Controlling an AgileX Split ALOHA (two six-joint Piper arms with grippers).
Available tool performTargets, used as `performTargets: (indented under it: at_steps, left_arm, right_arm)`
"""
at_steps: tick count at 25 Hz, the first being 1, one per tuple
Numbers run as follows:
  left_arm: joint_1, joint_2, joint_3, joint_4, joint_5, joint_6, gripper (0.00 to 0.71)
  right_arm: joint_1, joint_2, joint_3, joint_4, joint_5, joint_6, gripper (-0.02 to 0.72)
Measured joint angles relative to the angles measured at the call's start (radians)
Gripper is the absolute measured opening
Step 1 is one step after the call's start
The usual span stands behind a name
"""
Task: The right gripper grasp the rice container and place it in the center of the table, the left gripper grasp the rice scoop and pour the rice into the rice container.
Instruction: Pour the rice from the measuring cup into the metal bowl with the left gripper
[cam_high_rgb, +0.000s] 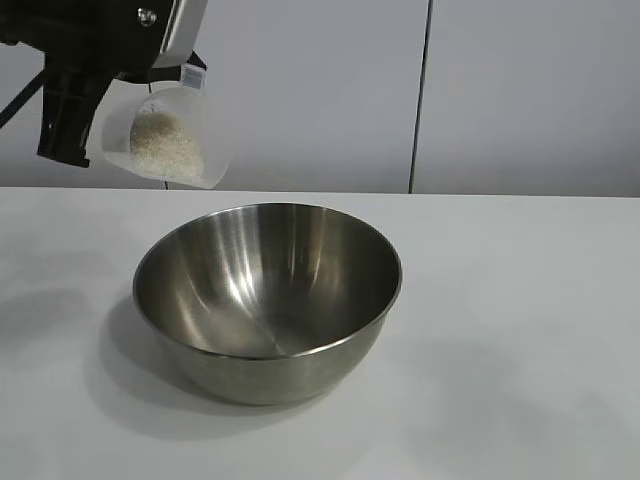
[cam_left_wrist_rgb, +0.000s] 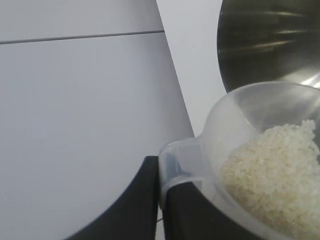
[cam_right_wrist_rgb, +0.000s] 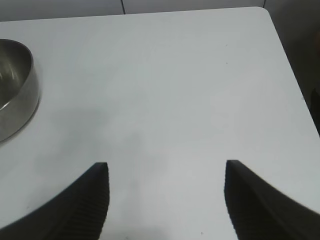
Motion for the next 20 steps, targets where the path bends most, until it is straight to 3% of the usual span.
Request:
performTargets:
  at_steps: [9, 12, 20]
  left_arm:
    - [-0.03, 0.257, -0.176, 0.255, 0.304, -0.205, 0.006]
    - [-0.06, 0.286, -0.196, 0.343, 0.423, -0.257, 0.006]
    - [-0.167, 0.288, -0.199, 0.393, 0.536, -0.246, 0.006]
  right_arm:
    - [0.0, 0.0, 0.0, 0.0, 0.0, 0.0, 0.452]
    - [0.0, 0.0, 0.0, 0.0, 0.0, 0.0, 0.452]
    - [0.0, 0.0, 0.0, 0.0, -0.001, 0.0, 0.452]
